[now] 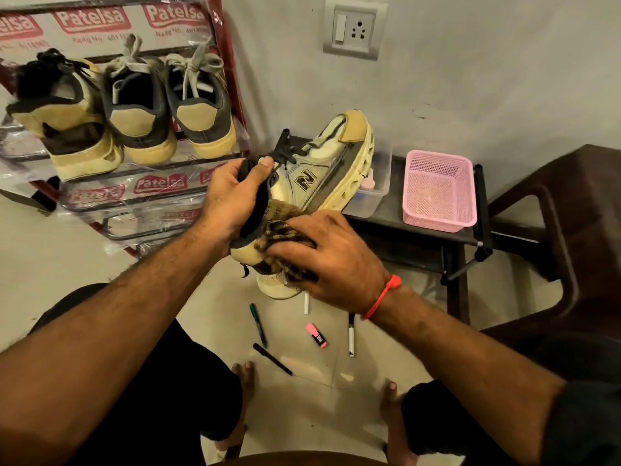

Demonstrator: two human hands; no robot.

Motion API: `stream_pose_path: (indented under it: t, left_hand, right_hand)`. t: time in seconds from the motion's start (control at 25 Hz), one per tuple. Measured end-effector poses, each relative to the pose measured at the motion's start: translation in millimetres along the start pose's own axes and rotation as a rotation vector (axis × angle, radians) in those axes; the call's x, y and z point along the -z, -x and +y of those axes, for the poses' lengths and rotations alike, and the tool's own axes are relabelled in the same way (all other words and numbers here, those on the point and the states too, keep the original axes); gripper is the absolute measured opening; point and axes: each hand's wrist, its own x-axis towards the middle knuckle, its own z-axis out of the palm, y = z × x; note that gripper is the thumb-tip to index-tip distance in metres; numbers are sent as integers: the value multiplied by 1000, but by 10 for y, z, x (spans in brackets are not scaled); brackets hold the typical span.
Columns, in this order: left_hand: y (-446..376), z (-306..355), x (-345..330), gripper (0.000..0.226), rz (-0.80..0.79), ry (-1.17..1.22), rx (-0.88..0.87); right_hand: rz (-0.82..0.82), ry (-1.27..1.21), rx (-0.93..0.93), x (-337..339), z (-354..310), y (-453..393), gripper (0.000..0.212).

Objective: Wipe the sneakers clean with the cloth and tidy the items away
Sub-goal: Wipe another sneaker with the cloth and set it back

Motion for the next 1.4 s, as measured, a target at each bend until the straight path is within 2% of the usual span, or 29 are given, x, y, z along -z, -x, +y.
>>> stream_pose_path:
  t: [0.08,0.16,0.24,0.28,0.32,0.4,0.48,0.52,0.56,0.68,0.72,0.76,0.88,1.04,1.12,1.2,1.28,1.4]
  left_hand:
    - [77,-11,-30,28,-81,-75,-44]
    - [156,-9,-107,20,-114,-63,-59]
    - [177,30,-163,14,-40,-33,-38]
    - [158,47,-165,15,20,-33,-30]
    - [129,58,-157,17,78,-25,-22]
    - [75,69,-102,19,176,-24,-7]
    - [55,45,-63,19,205,-86,-17]
    - [69,35,-67,20,187,-107,-24]
    - [96,24,-82,20,162,-107,-25]
    - [184,16,-172,20,101,-90,-54]
    - [191,22,-199,23,102,-114,-78]
    - [173,19,-209,27,116,-134,-95]
    - [70,-21,-165,23,174,-182,-65]
    - [-4,-55,-100,27,210,-125,98]
    - [-28,-29,-100,34,217,-116,170]
    - [-49,-14,-112,30,214,-81,201]
    - [-39,-18,-123,20,213,-37,203]
    - [-69,-54,-90,18,232,9,191]
  right_hand:
    - [96,22,-154,112,295,-47,37]
    - [193,30,-426,272,675,-70,34]
    - [254,-42,-595,307,754,-50,29]
    - [265,-98,-613,271,648,-46,27]
    - [247,-155,-571,215,469,-44,26]
    - [122,-241,-351,72,32,-17,29]
    - [-45,-195,-90,12,-236,28,34]
    - [-67,-146,-39,41,-168,2,36]
    - [-43,-118,-94,79,-37,-40,36]
    - [129,-169,-494,265,378,-179,26]
    - [147,-199,-534,271,372,-183,25]
    - [129,-226,-507,245,266,-177,25]
    - [-17,-249,-229,113,-223,-77,31]
    - [4,-261,-186,182,-150,-108,31]
    - [-39,-264,-67,179,-189,-100,31]
    - [-80,-186,45,117,-258,-72,32]
    - [-51,-175,2,109,-202,-72,33]
    - [42,-266,-179,134,-89,-88,27]
